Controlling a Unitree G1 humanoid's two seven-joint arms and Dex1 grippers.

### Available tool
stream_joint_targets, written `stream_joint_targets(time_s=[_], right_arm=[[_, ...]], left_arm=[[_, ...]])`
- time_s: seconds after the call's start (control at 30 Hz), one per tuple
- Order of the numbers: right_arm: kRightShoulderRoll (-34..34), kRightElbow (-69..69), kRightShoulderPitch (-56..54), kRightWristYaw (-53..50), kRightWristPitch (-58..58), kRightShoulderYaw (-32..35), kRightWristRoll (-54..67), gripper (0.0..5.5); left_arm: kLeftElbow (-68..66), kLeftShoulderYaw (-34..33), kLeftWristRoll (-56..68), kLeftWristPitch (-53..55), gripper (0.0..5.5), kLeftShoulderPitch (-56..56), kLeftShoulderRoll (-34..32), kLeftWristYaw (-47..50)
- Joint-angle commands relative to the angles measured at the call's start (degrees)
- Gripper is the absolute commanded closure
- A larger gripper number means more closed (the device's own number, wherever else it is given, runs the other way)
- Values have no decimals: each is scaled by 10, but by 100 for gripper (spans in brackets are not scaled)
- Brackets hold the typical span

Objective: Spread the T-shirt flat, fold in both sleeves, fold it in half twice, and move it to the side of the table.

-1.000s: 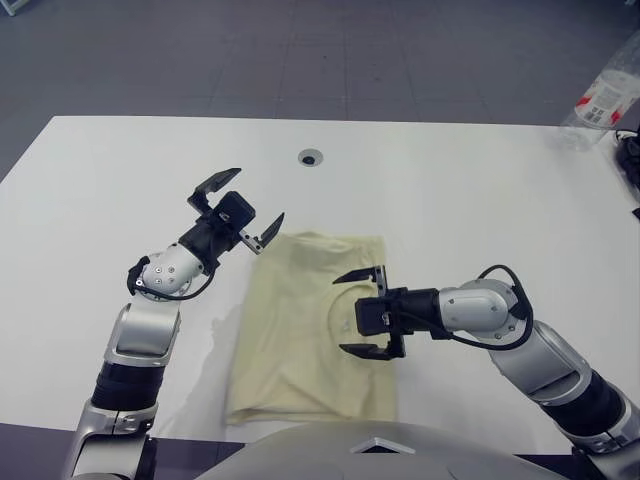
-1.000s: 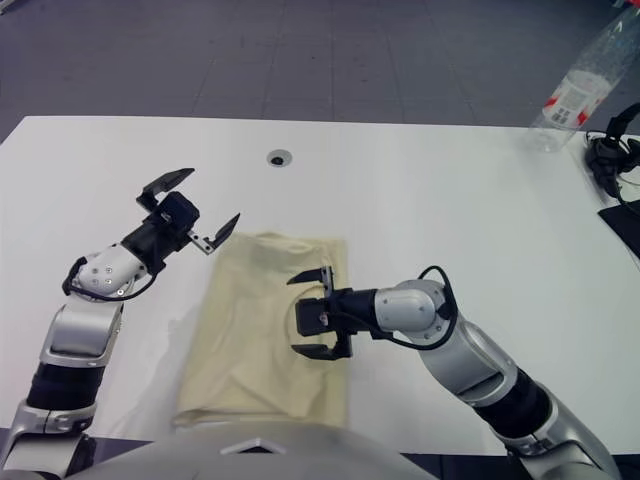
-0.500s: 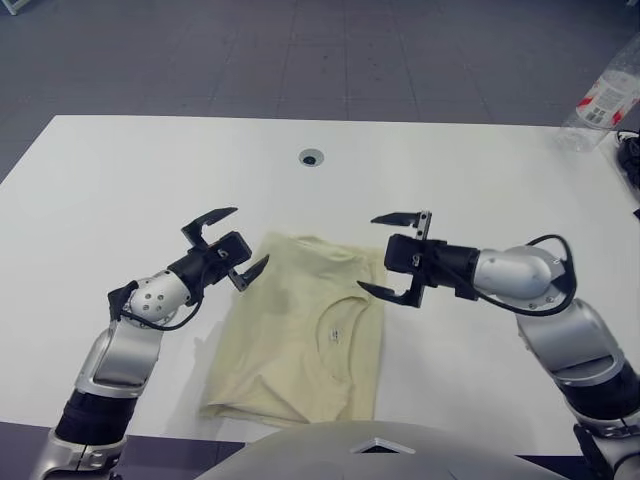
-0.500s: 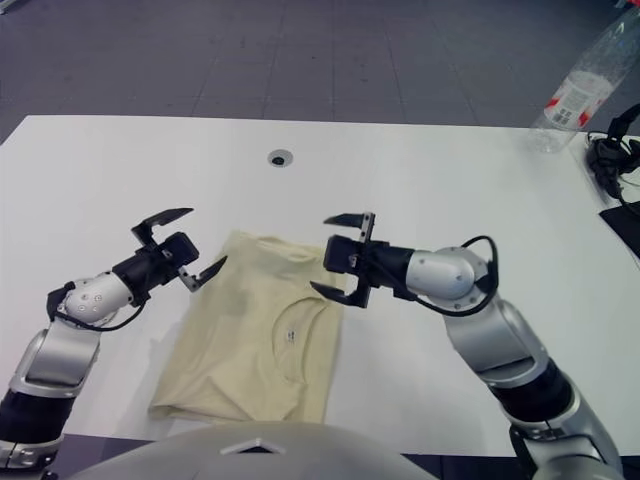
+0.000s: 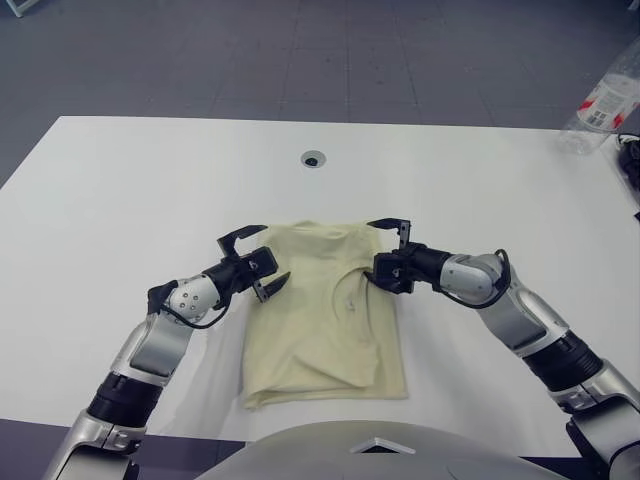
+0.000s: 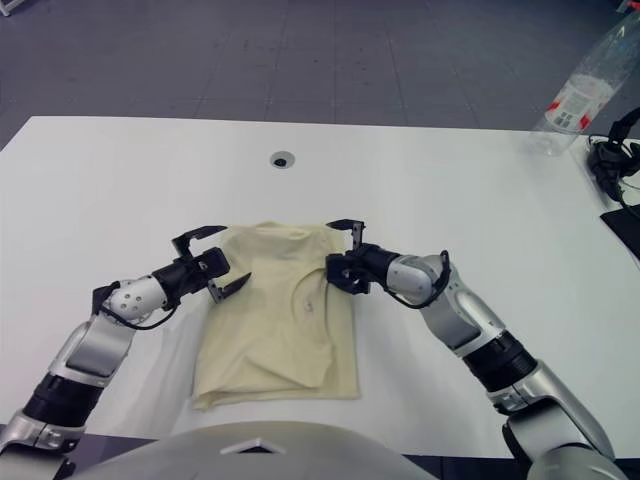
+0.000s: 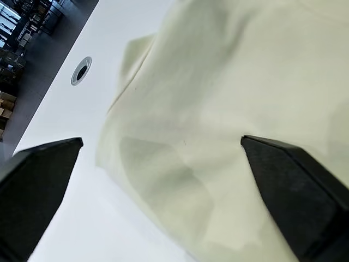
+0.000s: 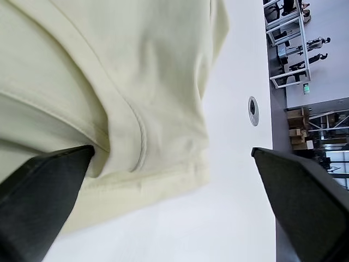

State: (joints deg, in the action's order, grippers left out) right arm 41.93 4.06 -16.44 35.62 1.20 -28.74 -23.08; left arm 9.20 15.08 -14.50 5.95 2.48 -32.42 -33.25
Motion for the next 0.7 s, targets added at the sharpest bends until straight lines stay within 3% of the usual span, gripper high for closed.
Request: stream_joint_targets(time_s=[0.03, 0.3, 0.4, 0.7], right_arm=[[51, -86, 15, 30, 11, 8, -31, 11], [70, -134, 5, 41, 47, 39, -24, 11], [56, -94, 25, 77, 14, 71, 44, 11], [37, 49, 64, 67, -42, 178, 136, 11]], left_arm=[[-43, 19, -17, 8, 10, 33, 39, 26], [-141, 40, 5, -44, 10, 108, 124, 54], [-166, 43, 21, -90, 10, 119, 159, 69], [-64, 20, 130, -99, 10, 76, 164, -1]])
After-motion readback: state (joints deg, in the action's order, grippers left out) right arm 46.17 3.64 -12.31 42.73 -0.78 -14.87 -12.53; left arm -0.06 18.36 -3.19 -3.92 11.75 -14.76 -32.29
